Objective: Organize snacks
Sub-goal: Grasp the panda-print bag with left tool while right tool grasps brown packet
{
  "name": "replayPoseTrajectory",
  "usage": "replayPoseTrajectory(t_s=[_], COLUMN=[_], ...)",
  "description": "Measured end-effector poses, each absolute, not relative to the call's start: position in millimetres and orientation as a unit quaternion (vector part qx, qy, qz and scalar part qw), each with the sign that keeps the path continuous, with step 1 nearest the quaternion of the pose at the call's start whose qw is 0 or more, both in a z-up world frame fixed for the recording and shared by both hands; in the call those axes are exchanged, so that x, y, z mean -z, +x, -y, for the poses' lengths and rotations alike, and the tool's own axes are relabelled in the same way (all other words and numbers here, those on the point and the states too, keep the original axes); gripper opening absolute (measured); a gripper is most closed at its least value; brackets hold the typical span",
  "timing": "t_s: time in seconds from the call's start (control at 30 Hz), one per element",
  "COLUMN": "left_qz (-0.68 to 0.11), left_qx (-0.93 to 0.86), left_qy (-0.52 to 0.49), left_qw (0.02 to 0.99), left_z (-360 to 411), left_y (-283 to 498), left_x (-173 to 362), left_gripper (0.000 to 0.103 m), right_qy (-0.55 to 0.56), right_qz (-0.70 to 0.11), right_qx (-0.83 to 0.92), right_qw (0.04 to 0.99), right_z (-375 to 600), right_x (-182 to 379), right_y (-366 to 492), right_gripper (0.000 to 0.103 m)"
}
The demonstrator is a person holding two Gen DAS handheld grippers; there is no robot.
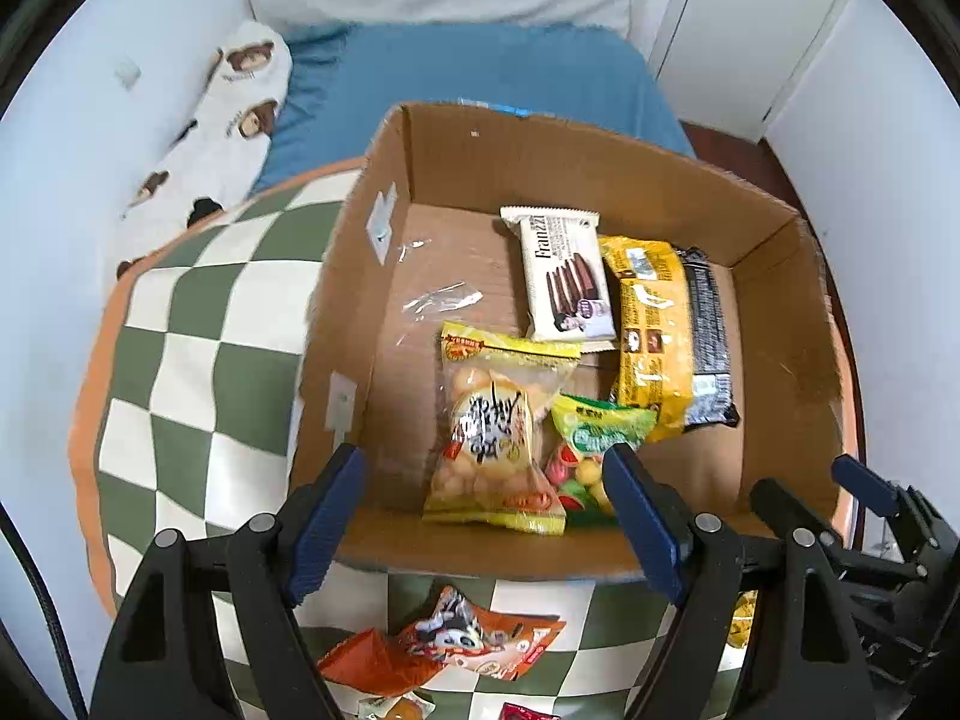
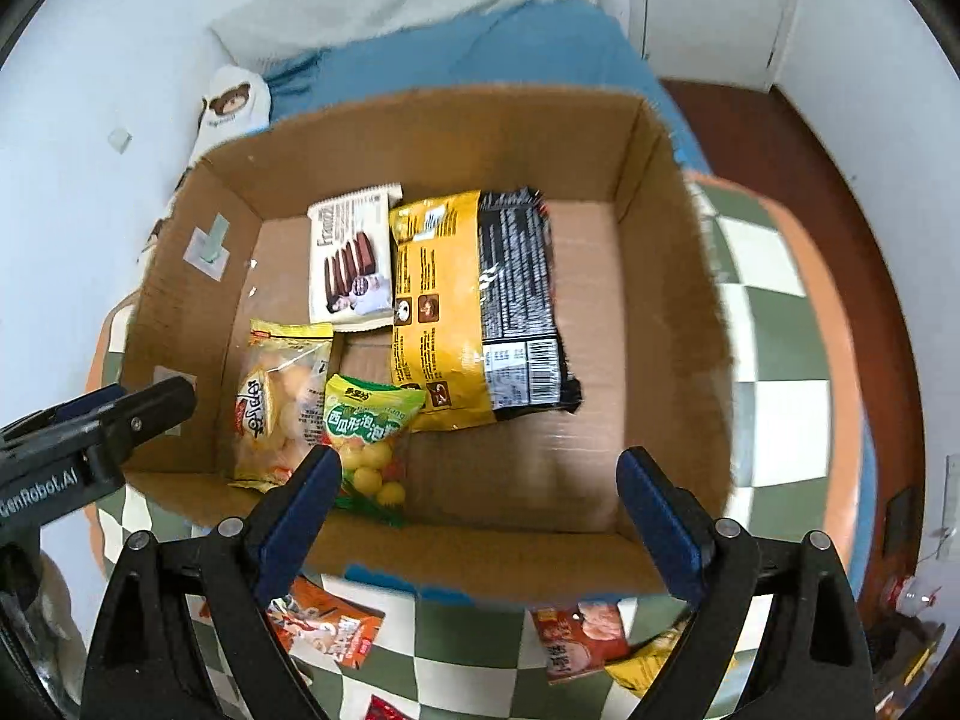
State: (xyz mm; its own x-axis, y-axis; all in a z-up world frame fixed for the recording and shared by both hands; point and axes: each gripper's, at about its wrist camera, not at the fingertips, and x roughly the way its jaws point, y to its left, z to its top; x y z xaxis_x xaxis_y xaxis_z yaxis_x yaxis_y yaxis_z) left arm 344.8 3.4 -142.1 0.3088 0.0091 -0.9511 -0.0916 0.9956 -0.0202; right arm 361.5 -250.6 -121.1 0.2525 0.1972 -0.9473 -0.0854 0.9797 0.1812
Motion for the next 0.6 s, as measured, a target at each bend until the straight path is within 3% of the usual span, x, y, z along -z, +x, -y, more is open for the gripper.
replayPoseTrajectory(t_s=[0.6], left_qz=[-0.483], left_qx=[-0.028], left_qy=[-0.001], left_qw=[0.875], left_z=[14], left_y=[248], left_x=[65], left_gripper=[0.080], right_qy=[0.068], right_qz=[-0.504], right_qx=[-0.093], right_qw=[0.856], right_z=[271], right_x=[30], right_y=[260], right_gripper=[0.095])
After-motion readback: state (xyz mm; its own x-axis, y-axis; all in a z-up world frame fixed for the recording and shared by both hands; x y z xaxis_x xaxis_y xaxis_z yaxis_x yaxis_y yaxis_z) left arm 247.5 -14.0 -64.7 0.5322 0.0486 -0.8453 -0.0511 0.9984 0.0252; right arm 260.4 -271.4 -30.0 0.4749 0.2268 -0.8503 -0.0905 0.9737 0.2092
